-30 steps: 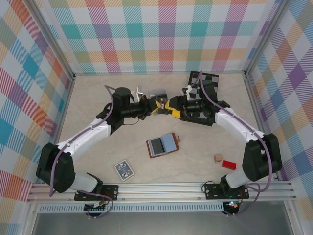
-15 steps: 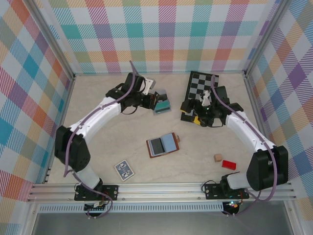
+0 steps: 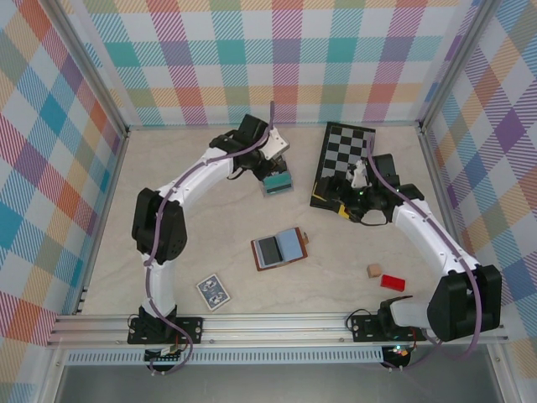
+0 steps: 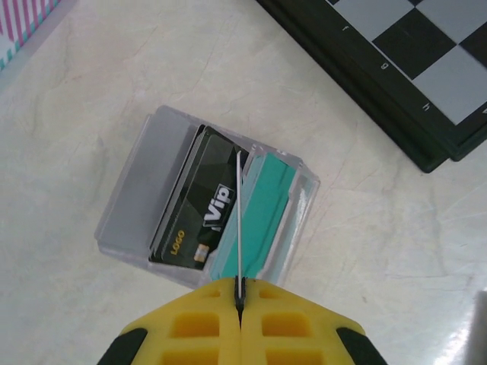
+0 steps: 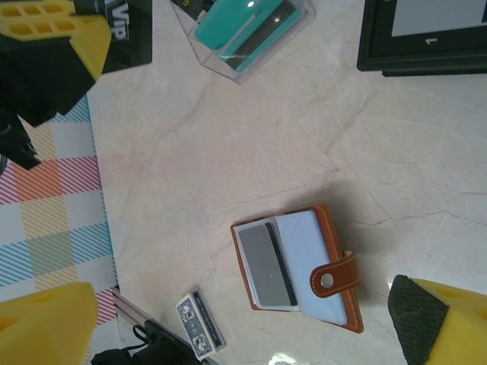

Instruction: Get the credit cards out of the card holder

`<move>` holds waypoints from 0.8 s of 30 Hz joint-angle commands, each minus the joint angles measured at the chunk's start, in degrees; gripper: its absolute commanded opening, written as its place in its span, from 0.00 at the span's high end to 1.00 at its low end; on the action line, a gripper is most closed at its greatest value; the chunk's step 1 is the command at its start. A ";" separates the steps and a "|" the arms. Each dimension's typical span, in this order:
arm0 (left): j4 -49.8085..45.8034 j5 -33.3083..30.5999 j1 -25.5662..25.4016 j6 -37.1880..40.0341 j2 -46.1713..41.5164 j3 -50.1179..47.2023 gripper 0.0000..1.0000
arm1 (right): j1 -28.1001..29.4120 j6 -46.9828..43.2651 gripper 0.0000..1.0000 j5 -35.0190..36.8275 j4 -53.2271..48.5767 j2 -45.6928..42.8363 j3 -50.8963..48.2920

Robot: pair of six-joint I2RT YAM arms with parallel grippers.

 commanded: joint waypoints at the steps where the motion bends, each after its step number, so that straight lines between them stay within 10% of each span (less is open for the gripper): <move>1: -2.35 -1.73 -0.50 7.15 3.47 4.71 1.00 | -0.41 0.70 0.00 -0.31 -0.03 -1.48 -1.08; 24: -9.88 -3.89 -0.58 22.01 18.19 20.84 1.00 | -0.82 0.36 0.00 -0.18 -2.08 -1.67 -0.70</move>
